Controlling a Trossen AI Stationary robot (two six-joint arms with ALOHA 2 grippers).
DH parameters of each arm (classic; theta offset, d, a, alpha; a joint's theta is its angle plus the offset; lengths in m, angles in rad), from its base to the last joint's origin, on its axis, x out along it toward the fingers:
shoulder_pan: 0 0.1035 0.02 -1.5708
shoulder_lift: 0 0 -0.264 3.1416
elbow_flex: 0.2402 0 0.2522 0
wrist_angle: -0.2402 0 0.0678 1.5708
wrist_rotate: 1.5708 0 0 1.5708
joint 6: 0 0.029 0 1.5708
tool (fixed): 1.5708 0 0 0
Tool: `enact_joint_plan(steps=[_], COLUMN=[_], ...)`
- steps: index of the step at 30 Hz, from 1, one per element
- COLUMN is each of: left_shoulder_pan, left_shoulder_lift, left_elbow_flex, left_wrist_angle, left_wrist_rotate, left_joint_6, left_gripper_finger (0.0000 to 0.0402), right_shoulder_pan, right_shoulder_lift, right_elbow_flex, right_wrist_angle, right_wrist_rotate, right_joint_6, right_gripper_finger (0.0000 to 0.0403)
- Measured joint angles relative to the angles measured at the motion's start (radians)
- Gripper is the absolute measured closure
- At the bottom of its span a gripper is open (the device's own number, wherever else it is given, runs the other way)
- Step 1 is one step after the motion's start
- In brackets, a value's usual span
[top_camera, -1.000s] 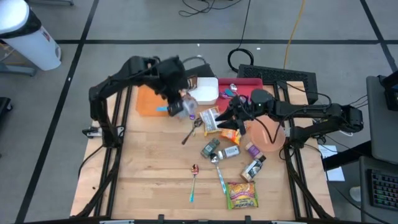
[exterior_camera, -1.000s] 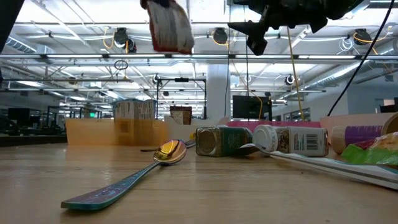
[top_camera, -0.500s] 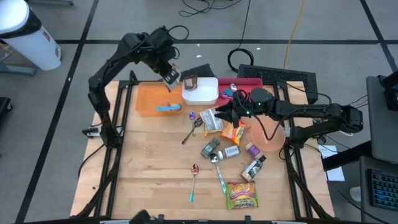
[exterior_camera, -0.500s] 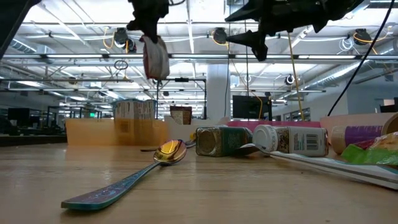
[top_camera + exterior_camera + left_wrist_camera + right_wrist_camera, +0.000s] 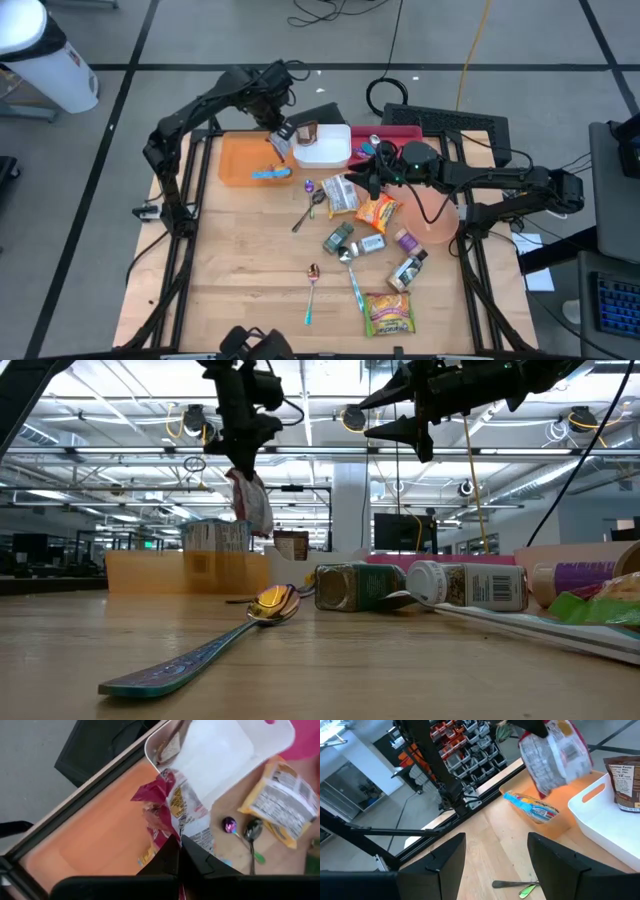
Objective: Pick & Place Food Item
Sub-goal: Put the red noodle pack into the orange bin
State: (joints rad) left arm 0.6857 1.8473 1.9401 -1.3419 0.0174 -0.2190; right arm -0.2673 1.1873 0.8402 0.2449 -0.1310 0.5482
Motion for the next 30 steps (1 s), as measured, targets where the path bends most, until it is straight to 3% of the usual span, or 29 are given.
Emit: enact_joint_plan(steps=[9, 21, 30], left_shoulder_pan=[-0.007, -0.013, -0.013], left_shoulder_lift=[-0.001, -0.002, -0.002], left_elbow_flex=[-0.101, -0.185, -0.222], left_wrist_angle=[0.083, 0.177, 0.202], left_wrist_rotate=[-0.026, -0.064, -0.098], left_joint_6=[-0.146, -0.298, -0.315], left_gripper_finger=[0.0401, 0.0401, 0.0401], right_shoulder_pan=[-0.033, -0.099, -0.1], right_shoulder_lift=[0.0, 0.001, 0.001], right_elbow_flex=[-0.001, -0.001, -0.001], right_wrist_angle=[-0.046, -0.116, -0.13], right_wrist_rotate=[-0.01, -0.209, -0.213], right_joint_6=[-0.041, -0.078, -0.106], right_gripper_finger=[0.0197, 0.0197, 0.0197])
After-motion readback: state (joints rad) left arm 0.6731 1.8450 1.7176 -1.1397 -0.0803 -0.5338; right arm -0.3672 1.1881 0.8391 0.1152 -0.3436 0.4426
